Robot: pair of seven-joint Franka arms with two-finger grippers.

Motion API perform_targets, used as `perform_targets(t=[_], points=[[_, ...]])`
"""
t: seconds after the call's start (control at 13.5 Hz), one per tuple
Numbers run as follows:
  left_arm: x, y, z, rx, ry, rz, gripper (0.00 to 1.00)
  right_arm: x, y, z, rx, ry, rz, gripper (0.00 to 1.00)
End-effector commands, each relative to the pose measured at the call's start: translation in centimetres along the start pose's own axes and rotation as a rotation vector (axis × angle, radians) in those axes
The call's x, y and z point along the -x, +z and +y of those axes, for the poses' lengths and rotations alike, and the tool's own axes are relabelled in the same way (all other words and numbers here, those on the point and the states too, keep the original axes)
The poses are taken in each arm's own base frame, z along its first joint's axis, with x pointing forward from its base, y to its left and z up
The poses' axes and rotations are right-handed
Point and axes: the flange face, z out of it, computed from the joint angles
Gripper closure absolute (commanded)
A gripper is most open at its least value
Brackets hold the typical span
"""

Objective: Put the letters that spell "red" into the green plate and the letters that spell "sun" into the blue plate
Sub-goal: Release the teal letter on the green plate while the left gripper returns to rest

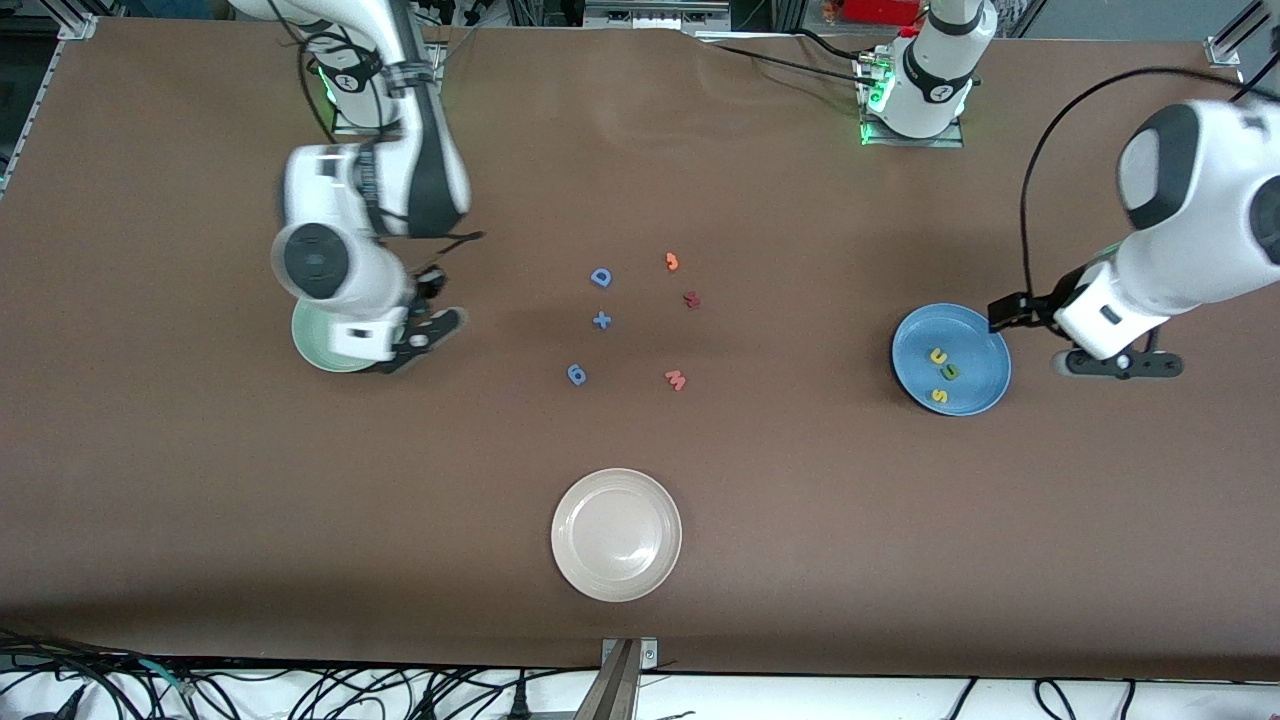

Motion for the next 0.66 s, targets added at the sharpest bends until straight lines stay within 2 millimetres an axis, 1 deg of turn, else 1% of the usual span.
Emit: perform_targets(t=[0.0, 0.07, 0.15, 0.22, 0.3, 0.44, 0.59], points=[[0.5, -4.8, 0.9, 0.022, 0.020, 0.008, 0.00, 4.0, -0.5, 6.3, -0.010, 0.129, -0.031, 0.85], [0.9, -6.2, 1.1, 0.021, 0.026, 0.020, 0.00, 5.2, 0.8, 8.9, -0.013, 0.194, -0.046, 0.85], [1.2, -7.3, 1.1, 0.021, 0.028, 0.020, 0.00, 6.2, 1.6, 11.5, -0.026, 0.260, -0.036, 0.86], [1.5, -8.5, 1.0, 0.017, 0.028, 0.020, 0.00, 6.7, 3.0, 12.7, -0.054, 0.314, -0.027, 0.86], [2.0, -9.7, 1.0, 0.009, 0.029, 0.022, 0.00, 7.1, 4.8, 13.6, -0.087, 0.368, -0.013, 0.86], [2.9, -12.3, 0.9, 0.005, 0.028, 0.042, 0.00, 6.9, 8.2, 14.6, -0.161, 0.446, 0.005, 0.86], [3.1, -13.7, 1.2, 0.006, 0.032, 0.057, 0.00, 5.8, 11.9, 14.6, -0.226, 0.491, 0.007, 0.86]])
